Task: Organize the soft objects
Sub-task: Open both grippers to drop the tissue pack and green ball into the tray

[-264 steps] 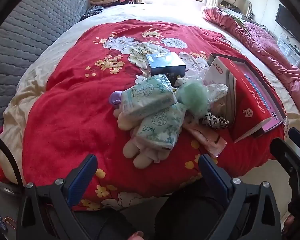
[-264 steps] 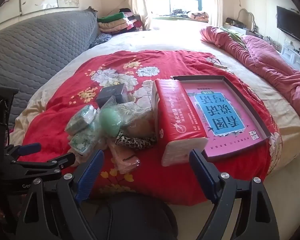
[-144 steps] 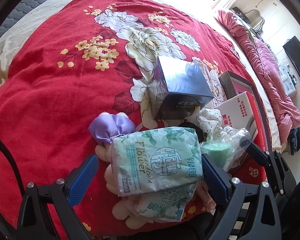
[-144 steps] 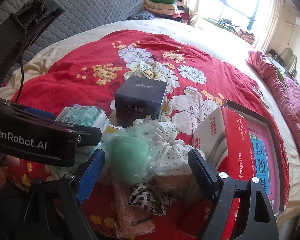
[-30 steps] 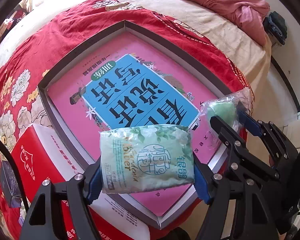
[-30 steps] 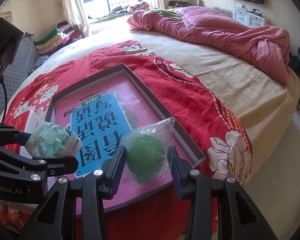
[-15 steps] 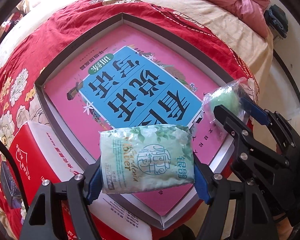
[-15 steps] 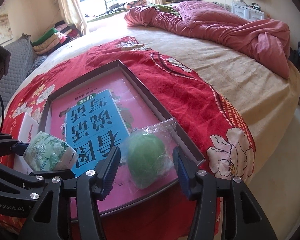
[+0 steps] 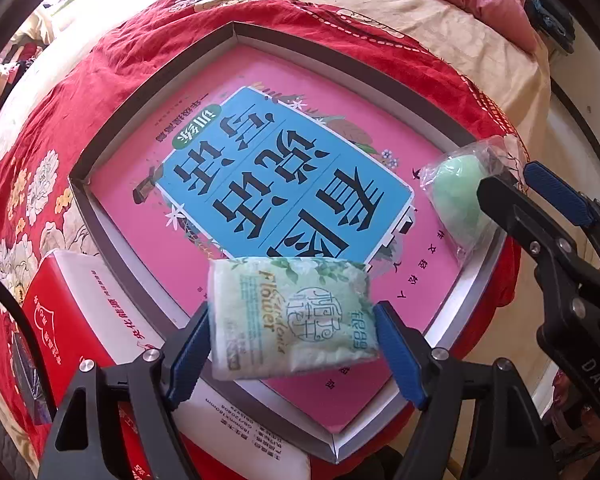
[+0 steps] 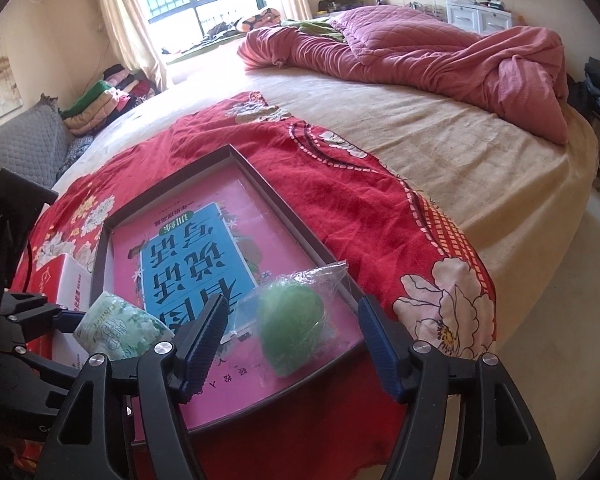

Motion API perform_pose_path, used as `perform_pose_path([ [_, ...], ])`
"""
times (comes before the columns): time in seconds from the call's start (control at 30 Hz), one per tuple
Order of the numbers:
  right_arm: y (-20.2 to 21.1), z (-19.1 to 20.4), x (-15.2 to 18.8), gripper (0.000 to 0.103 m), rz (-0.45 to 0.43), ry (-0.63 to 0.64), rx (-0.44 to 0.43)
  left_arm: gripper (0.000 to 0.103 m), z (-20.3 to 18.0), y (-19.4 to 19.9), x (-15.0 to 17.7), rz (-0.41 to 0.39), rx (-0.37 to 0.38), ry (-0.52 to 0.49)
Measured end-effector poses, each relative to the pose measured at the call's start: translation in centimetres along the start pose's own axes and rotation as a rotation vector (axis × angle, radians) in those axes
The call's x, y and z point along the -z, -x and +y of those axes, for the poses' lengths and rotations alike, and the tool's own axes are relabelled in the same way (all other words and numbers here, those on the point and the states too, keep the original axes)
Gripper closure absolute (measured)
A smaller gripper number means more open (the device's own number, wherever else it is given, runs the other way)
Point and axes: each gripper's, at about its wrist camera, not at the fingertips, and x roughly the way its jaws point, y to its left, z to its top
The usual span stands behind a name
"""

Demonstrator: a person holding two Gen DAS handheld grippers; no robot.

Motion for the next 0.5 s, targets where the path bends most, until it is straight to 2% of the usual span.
perform_pose_path([
  [0.17, 1.0, -0.2, -0.4, 0.032, -0.014, 0.001, 0.016, 0.024, 0.2, 0.4, 0.0, -0.008, 0.026, 0.015],
  [0.5, 2.1, -0.6, -0.2, 0.032, -0.023, -0.008, 0.02, 0.023, 0.3, 2.9, 1.0, -0.064, 0.008, 0.015],
])
